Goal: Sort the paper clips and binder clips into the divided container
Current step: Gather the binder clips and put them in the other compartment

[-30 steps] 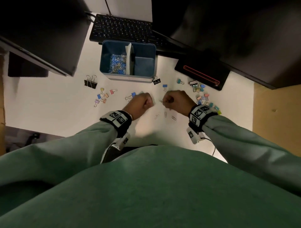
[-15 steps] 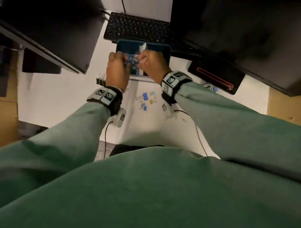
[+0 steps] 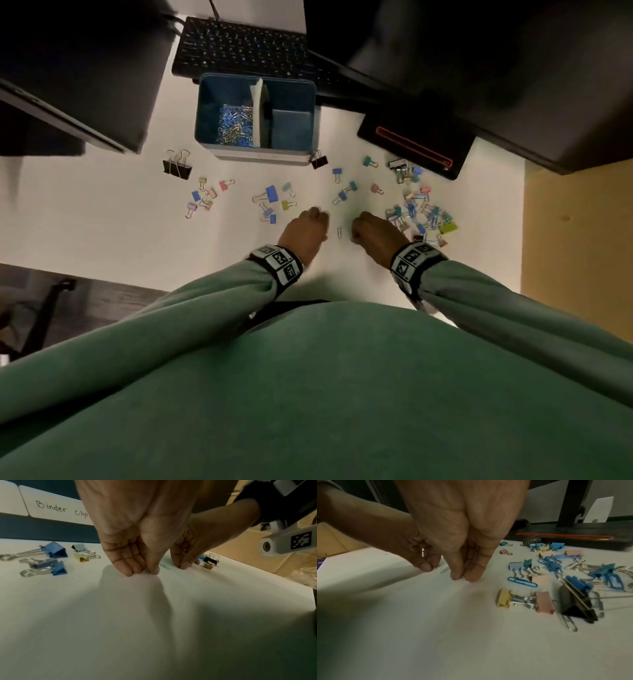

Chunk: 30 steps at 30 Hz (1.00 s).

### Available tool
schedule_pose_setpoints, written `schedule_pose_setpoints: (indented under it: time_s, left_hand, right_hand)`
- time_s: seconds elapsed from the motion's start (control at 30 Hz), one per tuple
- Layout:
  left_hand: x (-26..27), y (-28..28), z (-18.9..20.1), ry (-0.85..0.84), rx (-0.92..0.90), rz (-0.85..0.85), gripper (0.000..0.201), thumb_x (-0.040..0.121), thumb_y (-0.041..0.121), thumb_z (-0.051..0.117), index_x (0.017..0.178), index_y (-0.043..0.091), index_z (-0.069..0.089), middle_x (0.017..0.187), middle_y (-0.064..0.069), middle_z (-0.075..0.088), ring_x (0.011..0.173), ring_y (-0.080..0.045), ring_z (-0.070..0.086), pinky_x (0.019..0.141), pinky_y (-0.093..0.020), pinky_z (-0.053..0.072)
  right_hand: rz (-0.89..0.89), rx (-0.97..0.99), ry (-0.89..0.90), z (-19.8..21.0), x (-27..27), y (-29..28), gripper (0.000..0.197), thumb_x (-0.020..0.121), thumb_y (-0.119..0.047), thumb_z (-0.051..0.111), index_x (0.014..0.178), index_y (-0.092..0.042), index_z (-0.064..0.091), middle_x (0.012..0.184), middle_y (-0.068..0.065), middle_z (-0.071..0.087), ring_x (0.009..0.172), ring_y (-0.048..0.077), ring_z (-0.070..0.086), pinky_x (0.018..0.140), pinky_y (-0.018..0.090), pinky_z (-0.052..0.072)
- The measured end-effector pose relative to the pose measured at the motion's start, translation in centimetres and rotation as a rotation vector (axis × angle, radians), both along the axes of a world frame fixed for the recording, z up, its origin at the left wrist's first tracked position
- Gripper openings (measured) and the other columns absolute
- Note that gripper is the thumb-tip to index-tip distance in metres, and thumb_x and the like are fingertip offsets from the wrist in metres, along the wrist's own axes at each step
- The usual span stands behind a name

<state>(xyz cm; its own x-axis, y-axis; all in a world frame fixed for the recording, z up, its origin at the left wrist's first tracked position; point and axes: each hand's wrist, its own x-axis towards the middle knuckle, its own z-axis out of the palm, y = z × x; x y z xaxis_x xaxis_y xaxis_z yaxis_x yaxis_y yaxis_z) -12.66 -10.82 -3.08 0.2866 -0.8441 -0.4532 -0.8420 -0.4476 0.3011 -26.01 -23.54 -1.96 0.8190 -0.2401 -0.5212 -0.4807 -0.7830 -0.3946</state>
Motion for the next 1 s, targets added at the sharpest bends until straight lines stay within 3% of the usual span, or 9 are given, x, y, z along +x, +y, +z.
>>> schedule_pose_setpoints:
  time_s: [0.13, 0.23, 0.3, 0.5, 0.6, 0.73, 0.87, 0.93, 1.0]
  left_hand:
    - [-0.5, 0.2, 0.0, -0.056, -0.003, -0.119, 0.032, 0.094, 0.002, 0.035, 0.123, -0.004, 0.047, 0.122, -0.025, 0.05, 0.104, -0.041, 0.054, 0.08, -0.046, 0.047]
    - [-0.6, 0.4, 0.1, -0.094, -0.013, -0.18, 0.041, 0.091, 0.003, 0.021, 0.122, -0.006, 0.046, 0.117, -0.026, 0.051, 0.098, -0.041, 0.056, 0.076, -0.045, 0.046]
    - [-0.4, 0.6, 0.3, -0.101, -0.003, -0.185, 0.031, 0.094, 0.002, 0.03, 0.12, -0.004, 0.046, 0.113, -0.023, 0.053, 0.095, -0.038, 0.057, 0.075, -0.042, 0.047]
    - [0.1, 0.5, -0.1, -0.035, 0.016, -0.17, 0.034, 0.096, 0.003, 0.034, 0.127, -0.005, 0.043, 0.118, -0.021, 0.053, 0.103, -0.035, 0.056, 0.087, -0.041, 0.048]
    - [0.5, 0.2, 0.0, -0.009, 0.017, -0.157, 0.027, 0.097, 0.006, 0.036, 0.121, -0.002, 0.046, 0.113, -0.019, 0.054, 0.098, -0.035, 0.058, 0.083, -0.04, 0.047]
    - [0.7, 0.1, -0.2, 0.043, 0.012, -0.122, 0.021, 0.098, 0.011, 0.041, 0.114, 0.0, 0.049, 0.106, -0.018, 0.055, 0.091, -0.034, 0.058, 0.076, -0.041, 0.047]
    - [2.6, 0.1, 1.3, 0.153, -0.008, -0.002, 0.013, 0.093, 0.008, 0.046, 0.102, 0.0, 0.053, 0.099, -0.018, 0.058, 0.088, -0.034, 0.059, 0.078, -0.042, 0.049]
    - [5.3, 0.0, 2.8, 0.186, -0.103, 0.14, 0.01, 0.09, 0.002, 0.047, 0.095, 0.0, 0.055, 0.093, -0.017, 0.06, 0.087, -0.032, 0.059, 0.076, -0.036, 0.044]
    - [8.9, -0.1, 4.9, 0.183, -0.249, 0.351, 0.008, 0.091, 0.002, 0.049, 0.093, 0.004, 0.057, 0.087, -0.01, 0.061, 0.081, -0.025, 0.058, 0.07, -0.027, 0.038]
  right_hand:
    - [0.141, -0.006, -0.019, -0.7, -0.5, -0.7, 0.011, 0.093, -0.006, 0.049, 0.101, -0.004, 0.057, 0.107, 0.014, 0.052, 0.091, 0.034, 0.058, 0.069, 0.033, 0.041]
    - [0.226, 0.016, -0.027, -0.3, -0.1, -0.9, 0.026, 0.097, -0.008, 0.043, 0.122, -0.003, 0.052, 0.122, 0.019, 0.054, 0.109, 0.036, 0.056, 0.087, 0.038, 0.046]
    - [0.23, 0.028, -0.02, 0.3, 0.7, -0.9, 0.029, 0.099, -0.008, 0.04, 0.125, -0.004, 0.05, 0.121, 0.02, 0.056, 0.109, 0.037, 0.055, 0.091, 0.042, 0.047]
    - [0.341, 0.014, -0.151, 0.6, 2.1, -0.6, 0.033, 0.091, -0.001, 0.05, 0.123, -0.004, 0.053, 0.108, 0.019, 0.06, 0.095, 0.034, 0.059, 0.079, 0.039, 0.05]
    - [0.376, -0.071, -0.125, 1.3, 2.8, -0.5, 0.019, 0.09, 0.004, 0.046, 0.105, 0.002, 0.057, 0.104, 0.021, 0.056, 0.09, 0.037, 0.057, 0.069, 0.037, 0.041]
    - [0.402, -0.167, -0.001, 1.4, 3.1, -0.1, 0.022, 0.09, 0.005, 0.047, 0.111, -0.002, 0.053, 0.114, 0.016, 0.051, 0.101, 0.032, 0.054, 0.066, 0.034, 0.036]
    - [0.28, -0.097, 0.059, 1.8, 4.5, -0.4, 0.023, 0.09, 0.003, 0.046, 0.112, -0.002, 0.05, 0.118, 0.017, 0.054, 0.098, 0.034, 0.06, 0.072, 0.038, 0.049]
    - [0.112, 0.053, -0.054, 2.9, 6.8, -0.6, 0.015, 0.09, 0.002, 0.046, 0.101, -0.004, 0.055, 0.101, 0.017, 0.062, 0.088, 0.033, 0.064, 0.074, 0.04, 0.052]
    - [-0.116, 0.26, -0.239, 5.0, 10.3, -0.4, 0.01, 0.092, -0.006, 0.048, 0.088, -0.006, 0.057, 0.083, 0.014, 0.064, 0.072, 0.022, 0.064, 0.068, 0.039, 0.054]
